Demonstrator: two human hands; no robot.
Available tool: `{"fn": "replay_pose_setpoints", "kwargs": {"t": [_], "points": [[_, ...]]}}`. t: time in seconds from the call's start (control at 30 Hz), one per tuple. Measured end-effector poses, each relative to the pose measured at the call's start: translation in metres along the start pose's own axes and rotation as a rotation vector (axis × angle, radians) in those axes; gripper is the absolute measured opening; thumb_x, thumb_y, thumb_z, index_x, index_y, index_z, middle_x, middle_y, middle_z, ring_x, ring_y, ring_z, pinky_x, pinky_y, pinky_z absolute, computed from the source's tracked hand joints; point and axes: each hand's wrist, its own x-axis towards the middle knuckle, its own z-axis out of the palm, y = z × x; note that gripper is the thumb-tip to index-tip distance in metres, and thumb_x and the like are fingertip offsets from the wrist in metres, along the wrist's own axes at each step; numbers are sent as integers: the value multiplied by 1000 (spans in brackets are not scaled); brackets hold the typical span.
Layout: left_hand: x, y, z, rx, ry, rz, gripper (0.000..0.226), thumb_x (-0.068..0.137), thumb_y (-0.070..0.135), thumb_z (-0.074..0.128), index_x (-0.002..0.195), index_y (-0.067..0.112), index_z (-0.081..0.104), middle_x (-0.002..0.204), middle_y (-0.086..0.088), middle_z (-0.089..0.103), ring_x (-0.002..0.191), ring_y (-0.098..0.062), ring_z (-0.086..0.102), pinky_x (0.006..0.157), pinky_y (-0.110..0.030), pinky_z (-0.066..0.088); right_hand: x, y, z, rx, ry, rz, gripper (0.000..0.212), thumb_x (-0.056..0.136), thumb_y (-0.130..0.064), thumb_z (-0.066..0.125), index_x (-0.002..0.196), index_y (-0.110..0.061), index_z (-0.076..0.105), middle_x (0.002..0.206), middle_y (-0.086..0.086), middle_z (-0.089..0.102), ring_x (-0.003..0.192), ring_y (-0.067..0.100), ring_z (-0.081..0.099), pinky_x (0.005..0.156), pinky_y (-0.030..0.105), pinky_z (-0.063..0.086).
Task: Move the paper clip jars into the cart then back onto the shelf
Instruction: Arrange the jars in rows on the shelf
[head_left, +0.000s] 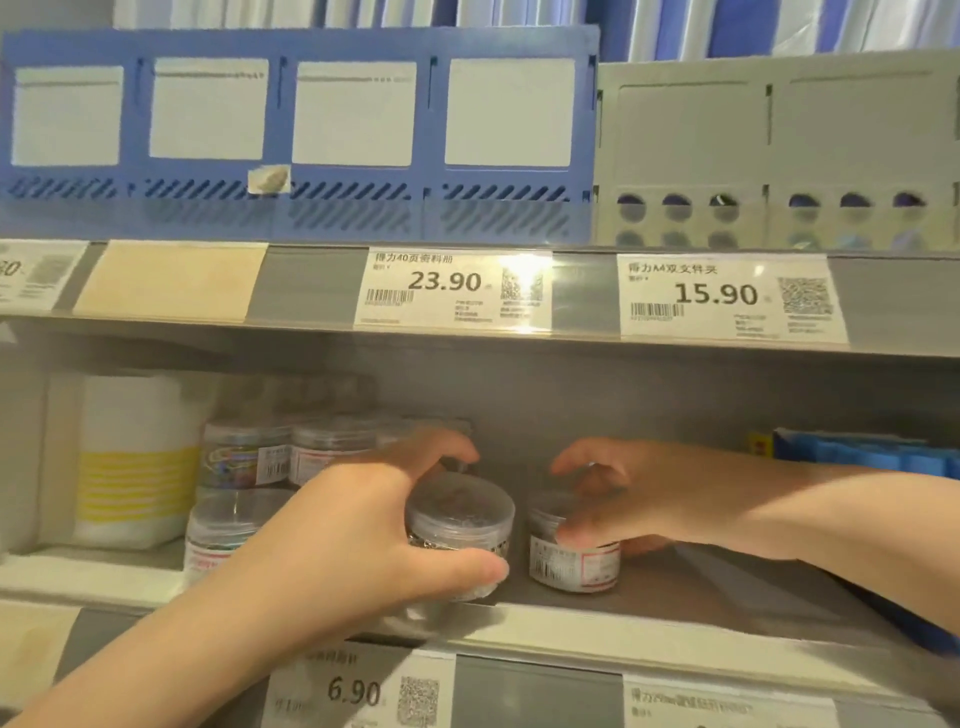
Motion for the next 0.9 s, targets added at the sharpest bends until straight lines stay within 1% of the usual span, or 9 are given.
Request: {"fn": "replay_pose_setpoints", "kwargs": {"t": [0.17, 0.3, 0.53, 0.63, 0.67, 0.7, 0.73, 0.77, 0.9], "points": [[0, -4, 0, -46, -58, -77, 76, 39, 82, 50, 109, 63, 28, 87, 29, 61, 81, 18, 51, 69, -9, 44, 27, 0, -6, -105, -7, -8, 61, 80, -24, 72, 133, -29, 42, 128, 0, 49, 112, 12, 53, 88, 18, 48], [0, -4, 0, -36, -98, -122, 84, 34, 84, 43, 109, 74, 7, 100, 30, 58, 82, 17, 52, 67, -8, 42, 55, 7, -8, -247, 69, -26, 61, 80, -30, 73, 133, -28, 44, 118, 0, 52, 110, 16, 52, 96, 26, 43], [-1, -5, 1, -36, -123, -211, 88, 30, 85, 37, 104, 78, -11, 104, 34, 54, 82, 12, 56, 71, -9, 43, 93, 20, -10, -182, 54, -13, 56, 84, -23, 69, 134, -25, 44, 128, 1, 51, 115, 17, 52, 85, 21, 42], [21, -3, 3, -241, -54, -272, 113, 28, 82, 61, 123, 64, 1, 107, 36, 51, 100, 12, 54, 69, -3, 38, 105, 25, -9, -159, 63, -11, 59, 83, -22, 70, 136, -23, 42, 127, 2, 51, 116, 18, 52, 90, 25, 43], [23, -11, 8, -372, -10, -280, 115, 40, 61, 82, 133, 46, 16, 114, 27, 47, 118, -1, 49, 62, 0, 36, 108, 27, -9, -153, 66, -10, 59, 83, -22, 70, 136, -22, 42, 127, 3, 51, 116, 19, 52, 91, 26, 43], [24, -17, 14, -443, 28, -225, 80, 70, 32, 78, 135, 25, 31, 120, 7, 47, 129, -15, 40, 53, 0, 35, 111, 28, -9, -150, 72, -9, 59, 83, -21, 70, 135, -22, 42, 126, 3, 52, 115, 19, 52, 92, 26, 43], [24, -14, 8, -520, 88, -261, 45, 87, 11, 58, 128, 15, 43, 130, -9, 46, 132, -22, 35, 46, -1, 35, 113, 28, -9, -151, 79, -10, 59, 83, -21, 70, 135, -21, 43, 125, 4, 52, 115, 19, 52, 94, 26, 43], [29, -15, 8, -599, 130, -279, 30, 92, 4, 46, 119, 16, 50, 137, -18, 43, 132, -26, 35, 43, -6, 37, 115, 29, -9, -160, 87, -12, 59, 83, -22, 71, 135, -21, 44, 123, 4, 53, 114, 19, 53, 95, 26, 43], [45, -6, 25, -886, 169, -294, 17, 94, 18, 42, 106, 22, 54, 140, -23, 41, 131, -33, 38, 63, -32, 39, 122, 31, -6, -192, 121, -21, 55, 83, -24, 71, 132, -20, 46, 111, 1, 53, 104, 15, 54, 92, 22, 41]]}}
